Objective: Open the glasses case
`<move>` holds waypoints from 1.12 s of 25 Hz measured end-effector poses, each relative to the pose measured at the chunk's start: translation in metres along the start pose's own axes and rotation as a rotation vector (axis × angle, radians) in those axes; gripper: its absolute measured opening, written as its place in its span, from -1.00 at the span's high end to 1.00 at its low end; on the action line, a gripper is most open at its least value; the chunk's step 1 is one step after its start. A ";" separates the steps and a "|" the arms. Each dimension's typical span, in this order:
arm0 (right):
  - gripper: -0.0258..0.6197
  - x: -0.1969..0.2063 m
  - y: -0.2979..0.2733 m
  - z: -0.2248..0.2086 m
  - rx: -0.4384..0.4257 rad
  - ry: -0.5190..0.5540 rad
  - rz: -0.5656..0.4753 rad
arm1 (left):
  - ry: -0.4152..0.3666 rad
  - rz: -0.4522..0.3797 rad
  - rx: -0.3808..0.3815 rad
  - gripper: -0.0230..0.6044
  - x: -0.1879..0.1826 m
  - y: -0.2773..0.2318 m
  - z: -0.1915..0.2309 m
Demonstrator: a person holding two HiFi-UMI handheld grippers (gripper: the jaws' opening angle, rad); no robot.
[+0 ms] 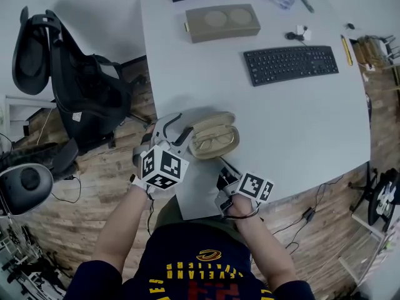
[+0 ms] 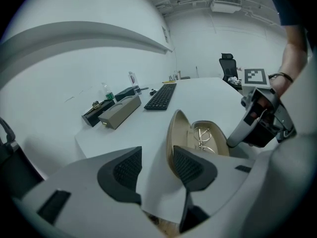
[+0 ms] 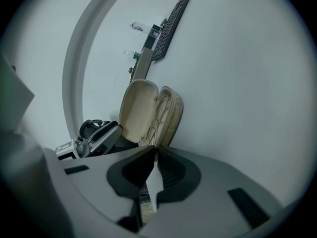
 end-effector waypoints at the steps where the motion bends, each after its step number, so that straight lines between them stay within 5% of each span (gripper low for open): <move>1: 0.81 0.002 0.001 -0.001 0.001 0.000 0.002 | 0.002 0.004 0.000 0.25 0.002 -0.001 0.000; 28: 0.82 0.018 0.010 -0.008 0.008 0.008 0.003 | 0.056 0.064 0.041 0.25 0.028 -0.026 0.004</move>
Point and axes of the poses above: the fingertips, and each gripper's own axes: y backward along the fingers, z to its left, x out of its underside, the point moved 2 cm from there along y, backward along the fingers, and after that the axes turned 14 degrees about z, right-handed, at the moved point
